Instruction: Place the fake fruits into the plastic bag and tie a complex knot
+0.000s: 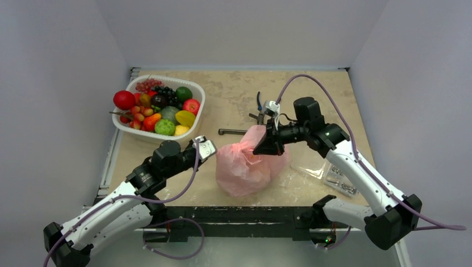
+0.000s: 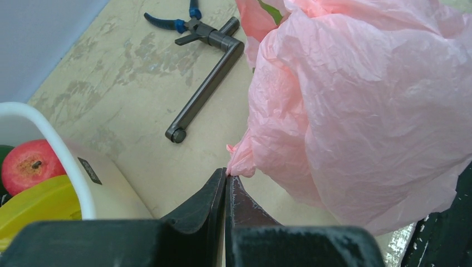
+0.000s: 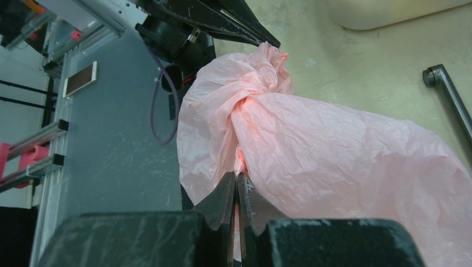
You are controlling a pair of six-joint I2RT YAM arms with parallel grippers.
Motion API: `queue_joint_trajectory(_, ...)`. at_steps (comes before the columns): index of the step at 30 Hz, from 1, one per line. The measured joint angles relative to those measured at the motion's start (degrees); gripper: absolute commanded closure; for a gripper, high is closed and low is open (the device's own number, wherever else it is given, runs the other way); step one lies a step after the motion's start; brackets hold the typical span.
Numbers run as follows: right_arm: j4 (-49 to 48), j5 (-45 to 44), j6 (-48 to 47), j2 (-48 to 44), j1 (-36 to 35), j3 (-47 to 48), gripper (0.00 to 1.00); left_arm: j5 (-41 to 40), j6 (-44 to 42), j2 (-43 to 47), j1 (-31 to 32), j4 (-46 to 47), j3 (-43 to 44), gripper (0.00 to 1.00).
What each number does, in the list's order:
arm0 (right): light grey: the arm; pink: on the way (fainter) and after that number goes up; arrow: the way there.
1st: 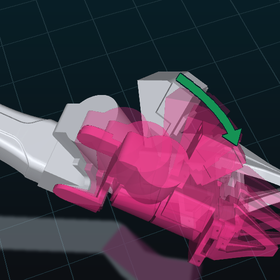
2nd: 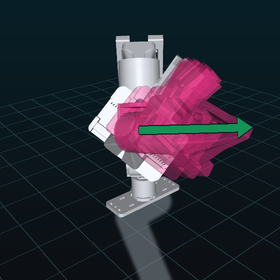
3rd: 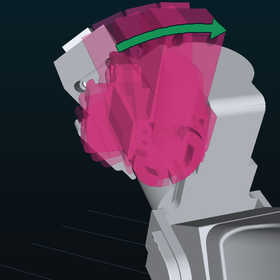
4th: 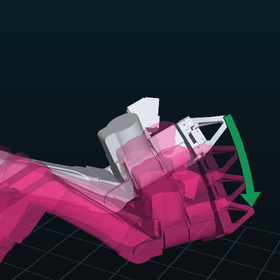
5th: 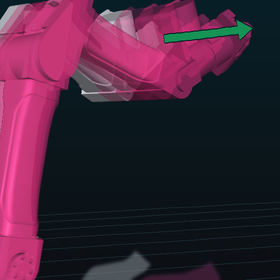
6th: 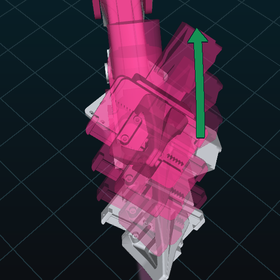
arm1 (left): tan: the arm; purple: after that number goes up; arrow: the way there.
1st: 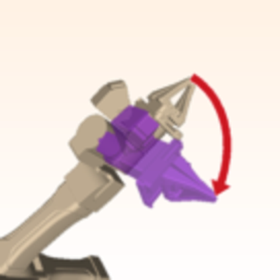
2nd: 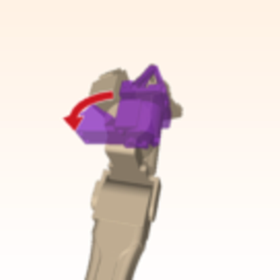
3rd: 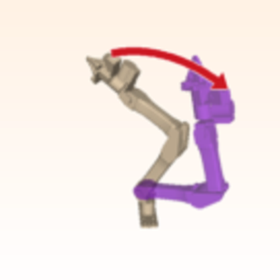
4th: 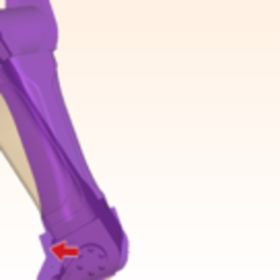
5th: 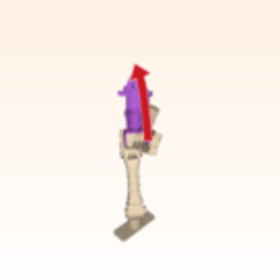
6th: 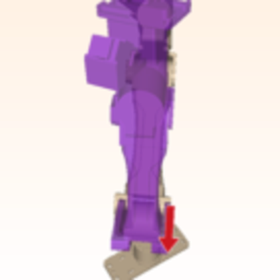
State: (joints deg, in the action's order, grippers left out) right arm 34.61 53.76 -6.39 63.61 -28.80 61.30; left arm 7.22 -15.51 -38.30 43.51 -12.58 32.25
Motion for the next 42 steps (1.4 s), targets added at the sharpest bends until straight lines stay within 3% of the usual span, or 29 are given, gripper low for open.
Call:
queue_joint_trajectory(6,-10.1,1.7,9.1,0.7,0.2,-6.1,1.00,-2.1,-2.0,-0.1,-0.7,-1.9,0.0,1.00)
queue_joint_trajectory(14,-6.6,1.9,0.9,4.7,4.2,-8.0,1.00,-2.1,-3.0,1.1,-3.1,-3.5,-2.4,1.00)
queue_joint_trajectory(22,-5.4,3.4,0.1,4.7,4.8,-8.0,1.00,-4.7,-4.9,1.0,-4.2,-6.1,-3.1,1.00)
queue_joint_trajectory(25,-5.0,3.8,-0.1,4.7,4.8,-7.8,1.00,-2.8,-4.9,1.7,-4.8,-7.1,-3.1,0.62)
queue_joint_trajectory(28,-5.0,4.3,-0.3,4.7,4.8,-7.8,1.00,3.1,-6.0,3.9,-5.2,-8.2,-3.1,0.45)
queue_joint_trajectory(33,-3.9,4.3,-2.1,4.7,4.8,-7.8,1.00,9.7,-8.1,1.4,-5.2,-7.0,-3.0,0.41)
queue_joint_trajectory(37,-3.0,4.3,-2.9,4.7,4.8,-7.8,1.00,11.2,-8.0,-5.0,-5.2,-5.3,-1.8,0.45)
queue_joint_trajectory(42,-2.8,4.7,-1.3,4.7,4.8,-7.8,1.00,14.3,-8.2,1.0,-5.2,-5.2,-1.2,0.48)
